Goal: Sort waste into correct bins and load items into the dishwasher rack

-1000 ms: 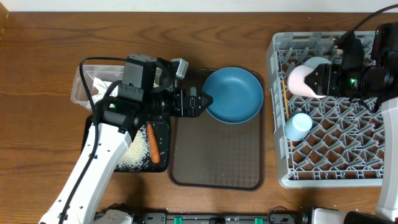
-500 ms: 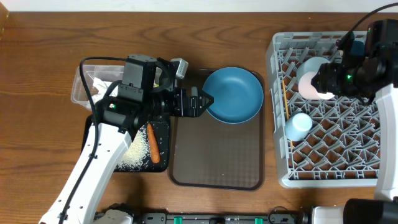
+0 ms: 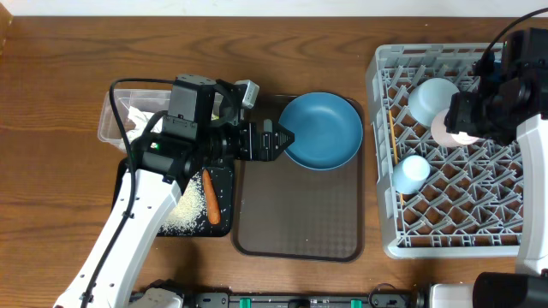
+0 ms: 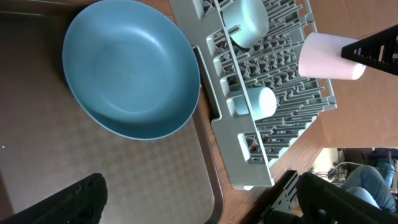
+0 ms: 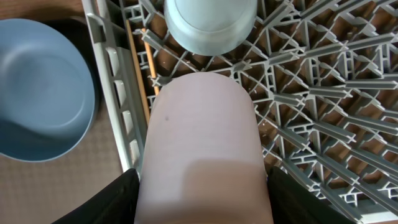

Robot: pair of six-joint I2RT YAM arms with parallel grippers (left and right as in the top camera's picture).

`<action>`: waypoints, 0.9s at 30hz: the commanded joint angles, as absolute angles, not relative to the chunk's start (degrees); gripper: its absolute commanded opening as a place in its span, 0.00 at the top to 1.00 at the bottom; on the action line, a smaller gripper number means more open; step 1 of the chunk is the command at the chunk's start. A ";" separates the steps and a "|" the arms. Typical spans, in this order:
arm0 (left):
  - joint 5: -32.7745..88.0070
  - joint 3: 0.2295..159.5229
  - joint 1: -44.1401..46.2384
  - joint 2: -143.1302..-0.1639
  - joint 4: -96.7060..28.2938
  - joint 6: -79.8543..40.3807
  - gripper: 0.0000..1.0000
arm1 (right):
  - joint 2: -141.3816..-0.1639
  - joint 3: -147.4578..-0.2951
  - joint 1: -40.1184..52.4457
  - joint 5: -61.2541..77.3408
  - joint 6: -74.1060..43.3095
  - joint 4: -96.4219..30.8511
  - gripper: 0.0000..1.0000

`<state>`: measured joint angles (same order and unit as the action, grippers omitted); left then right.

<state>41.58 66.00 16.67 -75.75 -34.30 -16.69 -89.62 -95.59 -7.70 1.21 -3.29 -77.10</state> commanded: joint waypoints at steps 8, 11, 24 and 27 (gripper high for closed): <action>41.28 65.76 16.67 -75.99 -34.37 -16.51 0.00 | -93.54 -96.27 -8.40 0.01 -4.27 -76.95 0.69; 41.25 65.76 16.67 -75.99 -34.37 -16.51 0.00 | -95.18 -96.20 -8.40 0.01 -4.23 -77.03 0.71; 41.28 65.76 16.67 -75.99 -34.37 -16.51 0.00 | -100.51 -95.77 -9.43 -0.27 -4.21 -77.41 0.71; 41.28 65.76 16.67 -75.99 -34.37 -16.51 0.00 | -101.21 -95.77 -9.45 -0.71 -4.21 -77.41 0.71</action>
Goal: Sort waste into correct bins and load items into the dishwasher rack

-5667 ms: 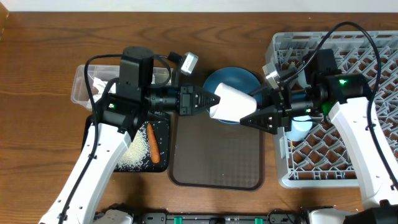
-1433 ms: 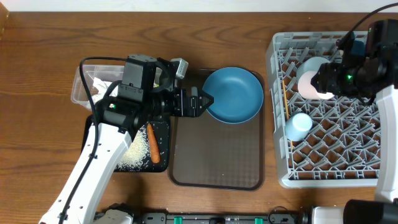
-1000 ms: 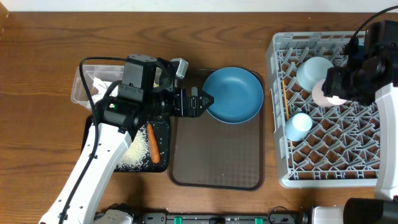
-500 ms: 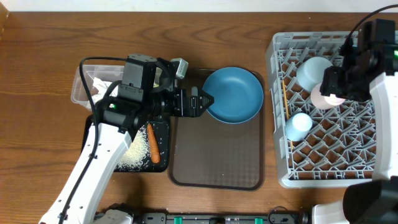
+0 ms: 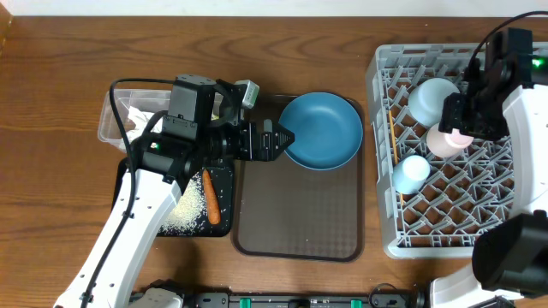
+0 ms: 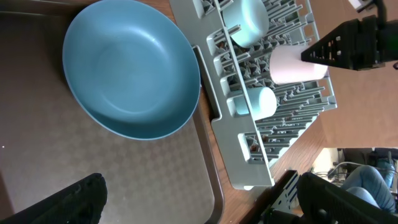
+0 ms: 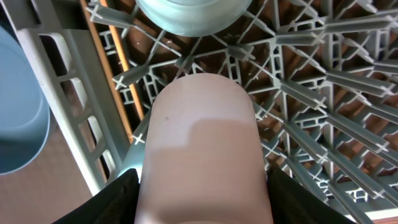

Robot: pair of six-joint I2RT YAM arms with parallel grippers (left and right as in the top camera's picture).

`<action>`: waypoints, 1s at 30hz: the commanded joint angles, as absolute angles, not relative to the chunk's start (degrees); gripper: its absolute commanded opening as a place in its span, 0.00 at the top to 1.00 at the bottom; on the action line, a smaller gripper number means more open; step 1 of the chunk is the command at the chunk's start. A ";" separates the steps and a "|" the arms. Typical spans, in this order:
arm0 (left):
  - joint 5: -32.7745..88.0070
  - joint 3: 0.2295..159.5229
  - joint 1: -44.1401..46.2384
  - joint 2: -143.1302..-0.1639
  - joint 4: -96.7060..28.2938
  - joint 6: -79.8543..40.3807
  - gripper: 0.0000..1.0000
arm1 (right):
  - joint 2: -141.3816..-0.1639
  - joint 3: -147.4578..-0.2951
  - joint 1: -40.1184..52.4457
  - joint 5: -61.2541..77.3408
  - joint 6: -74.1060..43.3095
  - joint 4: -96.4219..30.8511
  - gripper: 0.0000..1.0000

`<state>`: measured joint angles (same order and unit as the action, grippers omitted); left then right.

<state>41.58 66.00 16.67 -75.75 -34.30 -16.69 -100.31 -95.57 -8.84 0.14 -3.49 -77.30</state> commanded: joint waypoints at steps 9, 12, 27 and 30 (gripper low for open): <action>41.28 65.76 16.67 -75.99 -34.37 -16.51 0.00 | -101.36 -94.94 -9.45 -0.67 -4.21 -76.82 0.71; 41.28 65.76 16.67 -75.99 -34.37 -16.51 0.00 | -101.36 -93.54 -9.45 -0.67 -4.21 -75.81 0.71; 41.25 65.76 16.67 -75.99 -34.37 -16.51 0.00 | -101.36 -86.72 -9.45 -0.64 -4.23 -69.58 0.67; 41.28 65.76 16.67 -75.99 -34.37 -16.51 0.00 | -101.36 -86.72 -9.47 -0.64 -4.23 -69.58 0.61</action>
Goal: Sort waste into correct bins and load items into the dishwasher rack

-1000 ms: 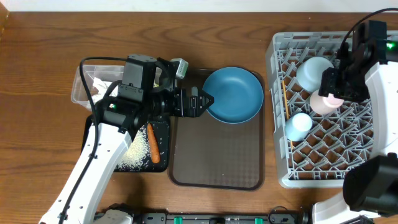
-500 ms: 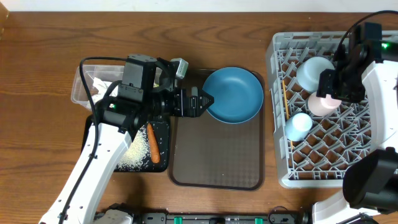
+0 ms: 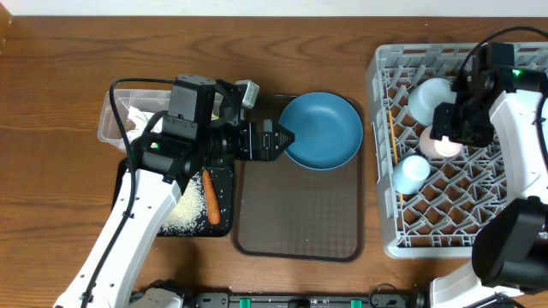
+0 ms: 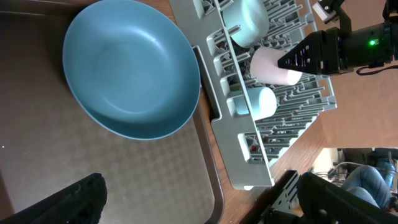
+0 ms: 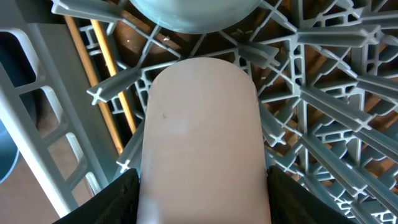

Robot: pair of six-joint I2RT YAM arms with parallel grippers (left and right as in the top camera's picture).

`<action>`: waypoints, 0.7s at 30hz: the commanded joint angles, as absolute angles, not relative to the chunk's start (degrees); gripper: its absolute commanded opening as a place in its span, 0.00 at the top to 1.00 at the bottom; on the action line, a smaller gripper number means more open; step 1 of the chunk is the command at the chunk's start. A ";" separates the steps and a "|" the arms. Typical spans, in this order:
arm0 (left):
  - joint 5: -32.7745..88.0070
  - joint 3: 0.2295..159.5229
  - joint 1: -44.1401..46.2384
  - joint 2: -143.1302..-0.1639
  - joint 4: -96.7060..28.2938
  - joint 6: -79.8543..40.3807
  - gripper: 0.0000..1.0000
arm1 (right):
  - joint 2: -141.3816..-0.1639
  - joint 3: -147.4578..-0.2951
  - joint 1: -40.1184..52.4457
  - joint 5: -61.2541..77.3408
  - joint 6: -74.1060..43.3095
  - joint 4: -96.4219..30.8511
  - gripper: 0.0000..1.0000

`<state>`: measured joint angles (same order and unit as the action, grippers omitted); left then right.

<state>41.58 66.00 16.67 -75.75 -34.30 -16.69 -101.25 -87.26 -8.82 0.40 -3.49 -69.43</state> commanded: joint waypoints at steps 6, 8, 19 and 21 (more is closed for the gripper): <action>41.28 65.76 16.67 -75.99 -34.44 -16.51 0.00 | -101.36 -86.72 -9.45 -0.64 -4.23 -70.11 0.58; 41.28 65.76 16.67 -75.99 -34.44 -16.51 0.00 | -101.36 -86.70 -9.45 -0.62 -4.25 -70.61 0.58; 41.28 65.76 16.67 -75.99 -34.44 -16.51 0.00 | -101.36 -86.65 -9.45 0.45 -4.25 -70.19 0.59; 41.28 65.76 16.67 -75.99 -34.46 -16.51 0.00 | -101.36 -86.65 -9.47 0.45 -4.25 -69.71 0.55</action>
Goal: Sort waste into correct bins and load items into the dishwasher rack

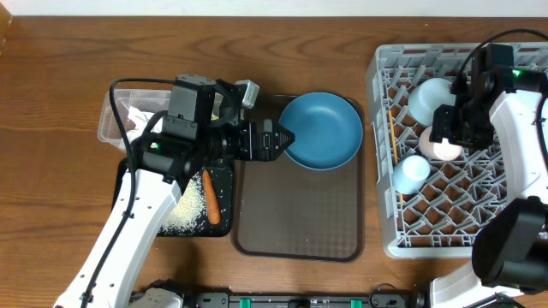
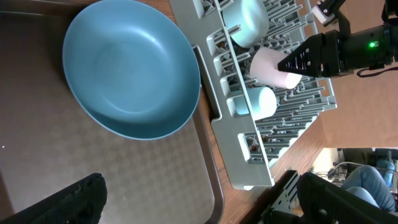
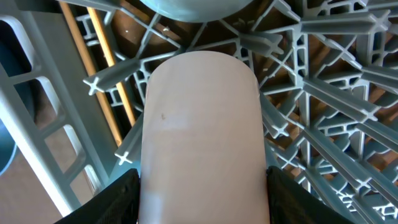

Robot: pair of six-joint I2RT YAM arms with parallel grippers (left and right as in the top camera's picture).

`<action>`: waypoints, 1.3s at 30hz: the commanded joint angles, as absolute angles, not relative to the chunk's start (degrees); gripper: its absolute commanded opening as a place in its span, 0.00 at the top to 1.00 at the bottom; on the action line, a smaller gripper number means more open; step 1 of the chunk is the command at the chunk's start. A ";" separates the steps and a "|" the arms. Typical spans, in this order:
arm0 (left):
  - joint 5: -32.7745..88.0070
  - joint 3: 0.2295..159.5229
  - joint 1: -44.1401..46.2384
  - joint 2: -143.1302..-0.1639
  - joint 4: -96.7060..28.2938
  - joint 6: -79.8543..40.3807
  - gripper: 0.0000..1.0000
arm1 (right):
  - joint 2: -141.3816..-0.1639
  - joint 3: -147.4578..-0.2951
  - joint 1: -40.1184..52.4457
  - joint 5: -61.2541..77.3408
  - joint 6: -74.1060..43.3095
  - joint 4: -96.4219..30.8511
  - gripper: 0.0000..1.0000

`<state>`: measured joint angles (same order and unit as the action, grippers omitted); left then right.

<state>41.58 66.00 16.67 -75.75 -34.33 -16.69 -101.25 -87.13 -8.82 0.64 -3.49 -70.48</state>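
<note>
My right gripper [image 1: 451, 137] is shut on a pale pink cup [image 3: 199, 130], held low over the grid of the grey dishwasher rack [image 1: 381, 210]. The cup [image 1: 442, 146] lies between a light blue bowl-shaped cup [image 1: 432, 98] and a small light blue cup [image 1: 411, 171]. In the left wrist view the pink cup [image 2: 273, 67] rests among the rack's tines. A blue bowl [image 1: 321, 130] sits on the brown tray [image 1: 300, 227]. My left gripper [image 1: 282, 141] is open at the bowl's left rim, nothing between its fingers [image 2: 68, 199].
A clear plastic container [image 1: 128, 115] with crumpled waste stands at the left. In front of it a black tray [image 1: 224, 224] holds a carrot [image 1: 209, 197] and scattered rice. An orange-brown stick [image 3: 109, 68] lies in the rack's left channel.
My right gripper has sunk slightly closer to the rack's grid with the pink cup still in it. The left arm and the blue bowl have not moved.
My right gripper held the pink cup high over the rack's right middle. It then stood further left and lower, then lower again between the two light blue cups, and now just above the grid. My left gripper stayed open by the bowl.
</note>
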 commanded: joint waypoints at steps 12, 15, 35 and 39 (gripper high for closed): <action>41.28 65.76 16.67 -75.99 -34.46 -16.51 0.00 | -101.36 -86.63 -9.47 0.45 -4.25 -68.29 0.36; 41.28 65.76 16.67 -75.99 -34.46 -16.51 0.00 | -101.38 -86.48 -9.45 0.45 -4.27 -67.31 0.36; 41.28 65.76 16.67 -75.99 -34.46 -16.51 0.00 | -101.23 -88.68 -9.47 0.45 -4.23 -68.12 0.28; 41.28 65.76 16.67 -75.99 -34.46 -16.51 0.00 | -100.90 -90.43 -9.47 0.16 -4.16 -70.76 0.23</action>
<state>41.58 66.00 16.67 -75.75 -34.33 -16.69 -101.25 -88.42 -8.82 0.75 -3.95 -70.06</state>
